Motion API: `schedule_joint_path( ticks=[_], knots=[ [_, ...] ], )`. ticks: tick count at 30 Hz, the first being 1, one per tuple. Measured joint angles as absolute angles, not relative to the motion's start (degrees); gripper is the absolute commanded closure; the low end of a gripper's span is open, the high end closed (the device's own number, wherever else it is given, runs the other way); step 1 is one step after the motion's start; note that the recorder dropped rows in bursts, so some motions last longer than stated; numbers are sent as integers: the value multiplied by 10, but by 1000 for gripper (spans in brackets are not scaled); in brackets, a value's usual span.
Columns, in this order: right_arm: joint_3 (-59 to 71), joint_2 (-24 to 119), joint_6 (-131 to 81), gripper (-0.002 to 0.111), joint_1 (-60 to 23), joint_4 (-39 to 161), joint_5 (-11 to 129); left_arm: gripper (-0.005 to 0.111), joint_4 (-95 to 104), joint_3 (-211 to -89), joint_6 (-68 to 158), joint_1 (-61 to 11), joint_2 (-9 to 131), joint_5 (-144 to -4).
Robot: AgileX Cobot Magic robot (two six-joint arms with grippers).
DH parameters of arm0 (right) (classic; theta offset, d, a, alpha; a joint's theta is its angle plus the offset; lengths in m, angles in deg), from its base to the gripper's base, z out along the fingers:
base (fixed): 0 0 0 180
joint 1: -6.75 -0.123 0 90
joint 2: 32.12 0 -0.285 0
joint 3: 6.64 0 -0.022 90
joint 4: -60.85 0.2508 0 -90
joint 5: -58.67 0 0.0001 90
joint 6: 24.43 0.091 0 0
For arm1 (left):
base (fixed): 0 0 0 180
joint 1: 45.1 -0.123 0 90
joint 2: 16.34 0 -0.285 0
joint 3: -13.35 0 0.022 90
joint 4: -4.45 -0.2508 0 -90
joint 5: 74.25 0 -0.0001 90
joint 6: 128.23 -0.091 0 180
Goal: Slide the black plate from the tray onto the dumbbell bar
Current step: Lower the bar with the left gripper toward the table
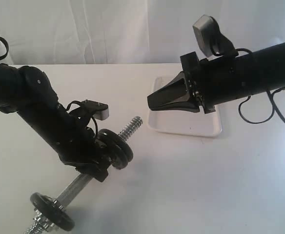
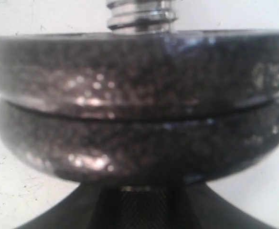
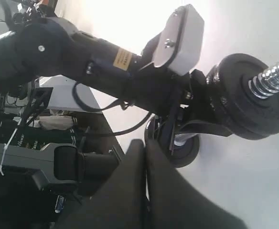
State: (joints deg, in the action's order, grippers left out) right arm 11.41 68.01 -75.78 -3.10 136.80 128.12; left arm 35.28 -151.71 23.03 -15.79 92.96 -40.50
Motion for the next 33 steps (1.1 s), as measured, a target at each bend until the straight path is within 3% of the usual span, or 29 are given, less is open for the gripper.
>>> schedule_joint_path(
  ticks=[23, 26, 33],
  knots=[
    [114, 649, -756, 108, -31, 1386, 1282, 106, 383, -1519, 367, -158, 965, -450],
    [114, 649, -756, 108, -31, 1386, 1282, 98, 383, -1519, 367, -158, 965, -445],
    [114, 649, -756, 108, -31, 1386, 1282, 62, 378, -1519, 367, -158, 965, -438]
  ],
)
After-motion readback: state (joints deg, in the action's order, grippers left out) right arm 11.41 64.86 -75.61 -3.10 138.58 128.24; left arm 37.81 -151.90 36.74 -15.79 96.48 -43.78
